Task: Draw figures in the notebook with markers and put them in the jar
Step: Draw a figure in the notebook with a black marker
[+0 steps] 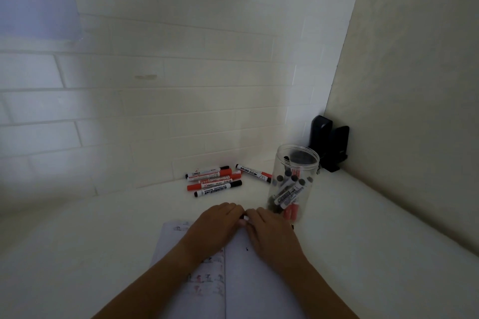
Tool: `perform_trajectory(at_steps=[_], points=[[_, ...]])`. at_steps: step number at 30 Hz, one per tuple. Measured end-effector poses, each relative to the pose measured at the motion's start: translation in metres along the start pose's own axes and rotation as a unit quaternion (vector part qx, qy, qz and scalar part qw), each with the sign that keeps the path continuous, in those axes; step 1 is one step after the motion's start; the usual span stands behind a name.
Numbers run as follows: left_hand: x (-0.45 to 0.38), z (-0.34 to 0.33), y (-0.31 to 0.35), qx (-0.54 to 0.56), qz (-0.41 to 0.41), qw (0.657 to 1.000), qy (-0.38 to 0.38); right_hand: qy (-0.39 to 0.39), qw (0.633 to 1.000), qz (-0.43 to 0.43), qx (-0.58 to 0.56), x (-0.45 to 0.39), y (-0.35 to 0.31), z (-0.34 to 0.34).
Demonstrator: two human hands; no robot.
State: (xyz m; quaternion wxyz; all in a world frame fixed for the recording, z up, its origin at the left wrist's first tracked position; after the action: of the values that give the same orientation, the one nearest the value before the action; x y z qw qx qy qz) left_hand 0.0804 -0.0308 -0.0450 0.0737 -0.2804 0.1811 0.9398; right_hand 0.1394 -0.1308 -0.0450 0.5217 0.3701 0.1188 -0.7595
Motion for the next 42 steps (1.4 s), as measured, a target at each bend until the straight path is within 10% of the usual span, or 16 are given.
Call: perform_trajectory(at_steps=[31, 42], points=[[0.003, 0.012, -0.007, 0.068, 0.036, 0.995, 0.071, -0.044, 0.992, -0.089, 0.072, 0.009, 0.024, 0.001], [0.003, -0.002, -0.037, 0.061, 0.124, 0.99, 0.036, 0.001, 0.985, -0.138, -0.102, 0.006, 0.023, 0.022]])
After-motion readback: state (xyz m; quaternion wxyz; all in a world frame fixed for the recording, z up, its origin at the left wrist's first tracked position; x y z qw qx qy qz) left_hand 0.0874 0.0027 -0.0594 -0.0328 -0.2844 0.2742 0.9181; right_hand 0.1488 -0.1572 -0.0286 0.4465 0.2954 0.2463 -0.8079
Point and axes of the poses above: each hand's wrist, its own x-axis away from the middle knuckle, its own z-axis out of the back of the hand, y = z × x, the point moved 8 cm from there along -x, towards the middle knuckle, and after that the axes turned 13 degrees about x, right-handed, at the moved point
